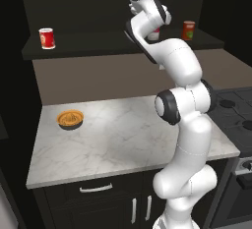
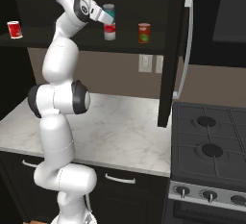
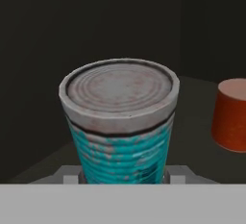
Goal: Stack two cans on top of the other two cans in the cabinet.
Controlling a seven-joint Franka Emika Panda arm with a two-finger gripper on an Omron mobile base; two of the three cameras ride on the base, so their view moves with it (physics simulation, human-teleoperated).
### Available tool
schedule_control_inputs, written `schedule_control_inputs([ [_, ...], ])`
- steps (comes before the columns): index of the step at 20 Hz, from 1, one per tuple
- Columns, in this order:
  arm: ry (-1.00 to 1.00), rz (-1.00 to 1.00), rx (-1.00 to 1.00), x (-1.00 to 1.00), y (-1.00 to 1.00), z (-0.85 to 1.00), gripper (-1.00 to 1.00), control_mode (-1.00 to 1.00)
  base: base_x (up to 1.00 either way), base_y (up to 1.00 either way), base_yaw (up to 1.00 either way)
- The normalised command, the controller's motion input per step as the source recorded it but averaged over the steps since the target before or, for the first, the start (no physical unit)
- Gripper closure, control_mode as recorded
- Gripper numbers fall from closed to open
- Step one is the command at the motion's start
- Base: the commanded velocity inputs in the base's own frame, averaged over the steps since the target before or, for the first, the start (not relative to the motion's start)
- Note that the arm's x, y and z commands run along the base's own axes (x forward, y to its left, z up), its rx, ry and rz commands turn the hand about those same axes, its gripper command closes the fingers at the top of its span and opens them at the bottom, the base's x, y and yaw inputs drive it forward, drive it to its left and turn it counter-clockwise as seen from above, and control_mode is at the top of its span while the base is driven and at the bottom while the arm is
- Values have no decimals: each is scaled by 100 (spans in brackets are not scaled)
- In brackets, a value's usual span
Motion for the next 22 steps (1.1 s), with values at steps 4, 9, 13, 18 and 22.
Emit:
schedule_control_inputs([
  [4, 1, 0, 0, 2, -1, -6, 100, -100, 0, 0, 0],
  [9, 4, 0, 0, 0, 0, -12, 100, -100, 0, 0, 0],
  [13, 6, 0, 0, 0, 0, -13, -100, -100, 0, 0, 0],
  [18, 4, 0, 0, 2, 0, -8, -100, -100, 0, 0, 0],
  [22, 1, 0, 0, 1, 0, -2, -100, -100, 0, 0, 0],
])
